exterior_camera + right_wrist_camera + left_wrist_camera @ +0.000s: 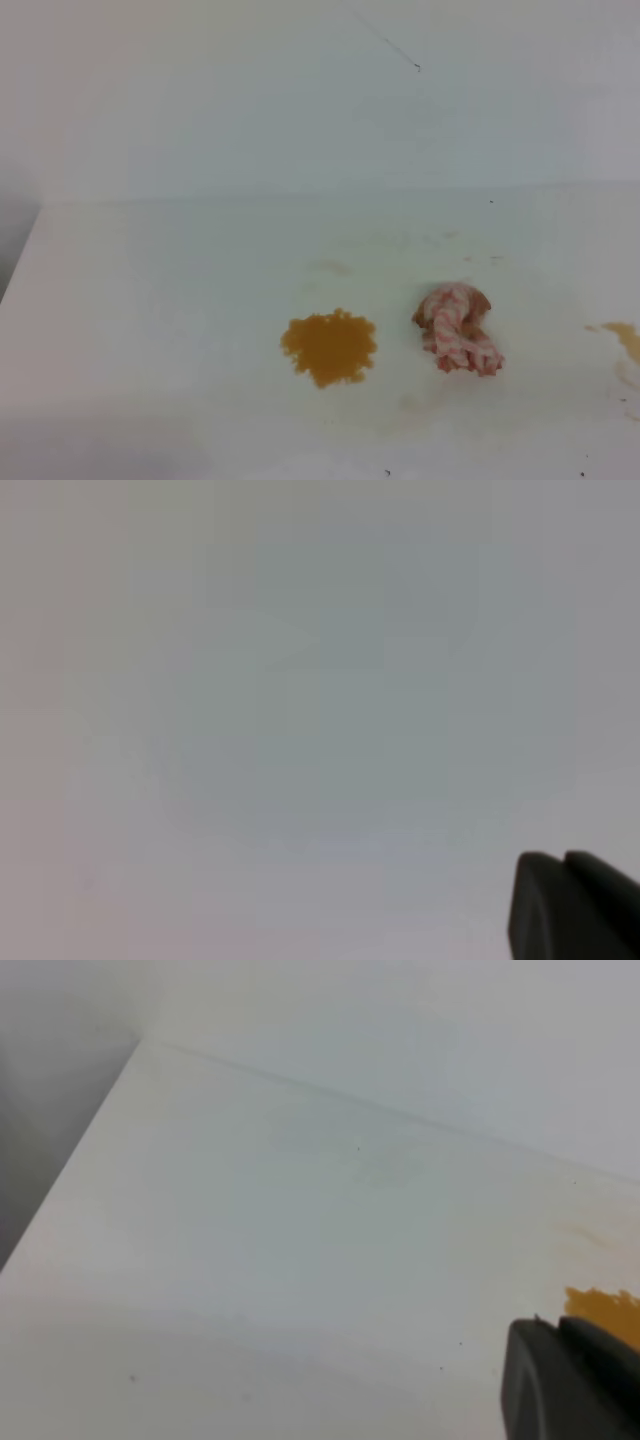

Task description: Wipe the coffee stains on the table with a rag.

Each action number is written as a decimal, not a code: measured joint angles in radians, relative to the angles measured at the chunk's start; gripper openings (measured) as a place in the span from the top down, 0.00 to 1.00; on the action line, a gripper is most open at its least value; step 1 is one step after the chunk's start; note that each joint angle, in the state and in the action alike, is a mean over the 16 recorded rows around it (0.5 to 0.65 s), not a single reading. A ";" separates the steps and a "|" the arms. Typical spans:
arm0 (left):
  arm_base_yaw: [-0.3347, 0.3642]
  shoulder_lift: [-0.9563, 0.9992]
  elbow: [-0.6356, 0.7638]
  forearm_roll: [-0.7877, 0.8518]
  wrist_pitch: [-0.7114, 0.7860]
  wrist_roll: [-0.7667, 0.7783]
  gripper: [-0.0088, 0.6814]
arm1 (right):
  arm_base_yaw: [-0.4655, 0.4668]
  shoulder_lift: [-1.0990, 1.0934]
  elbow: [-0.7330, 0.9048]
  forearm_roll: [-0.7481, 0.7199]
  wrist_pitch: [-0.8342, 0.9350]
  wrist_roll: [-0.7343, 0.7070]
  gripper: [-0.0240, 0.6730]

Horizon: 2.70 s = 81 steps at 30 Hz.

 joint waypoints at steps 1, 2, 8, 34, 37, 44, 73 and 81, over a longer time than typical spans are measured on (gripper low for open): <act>0.000 0.000 0.000 0.000 0.000 0.000 0.99 | 0.000 0.000 0.000 0.003 -0.040 -0.002 0.97; 0.000 0.000 0.000 0.000 0.000 0.000 0.99 | 0.000 0.000 0.000 0.004 -0.079 -0.005 0.97; 0.000 0.000 0.000 0.000 0.000 0.000 0.99 | 0.000 0.000 -0.026 0.006 -0.243 -0.019 0.97; 0.000 0.000 0.000 0.000 0.000 0.000 0.99 | 0.000 0.326 -0.592 0.136 0.860 0.041 0.97; 0.000 0.000 0.000 0.000 0.000 0.000 0.99 | 0.000 0.418 -0.629 0.218 0.939 -0.005 0.97; 0.000 0.000 0.000 0.000 0.000 0.000 0.99 | 0.000 0.616 -0.689 0.464 1.038 -0.246 0.97; 0.000 0.000 0.000 0.000 0.000 0.000 0.99 | 0.411 1.501 -1.253 0.276 1.220 -0.207 0.66; 0.000 0.000 0.000 0.000 0.000 0.000 0.99 | 0.485 1.711 -1.344 0.226 1.156 -0.143 0.51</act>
